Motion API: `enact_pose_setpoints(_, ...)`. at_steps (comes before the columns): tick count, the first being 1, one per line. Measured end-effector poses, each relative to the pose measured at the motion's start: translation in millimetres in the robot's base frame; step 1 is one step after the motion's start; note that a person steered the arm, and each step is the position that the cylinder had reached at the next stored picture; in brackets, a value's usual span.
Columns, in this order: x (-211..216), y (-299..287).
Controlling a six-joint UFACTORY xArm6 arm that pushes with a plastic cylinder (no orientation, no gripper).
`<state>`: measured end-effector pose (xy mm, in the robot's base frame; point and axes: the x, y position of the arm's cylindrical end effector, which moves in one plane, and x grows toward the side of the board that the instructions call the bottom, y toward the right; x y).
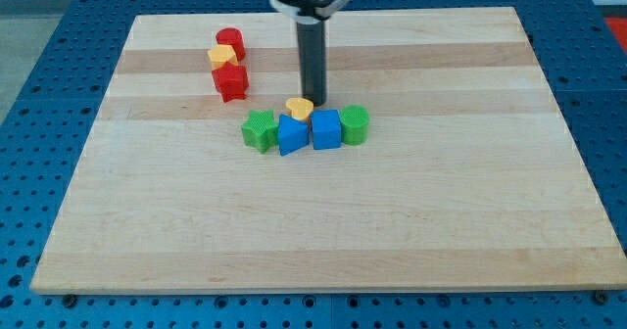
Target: Push the yellow heart towards the right center of the board
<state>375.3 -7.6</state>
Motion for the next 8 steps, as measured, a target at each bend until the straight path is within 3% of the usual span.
enact_pose_setpoints(1, -3, -20)
enact_pose_setpoints(2, -10, -89)
enact_pose_setpoints(3, 21, -127)
enact_pose_setpoints(4, 35, -120)
enact_pose_setpoints(8, 16, 48)
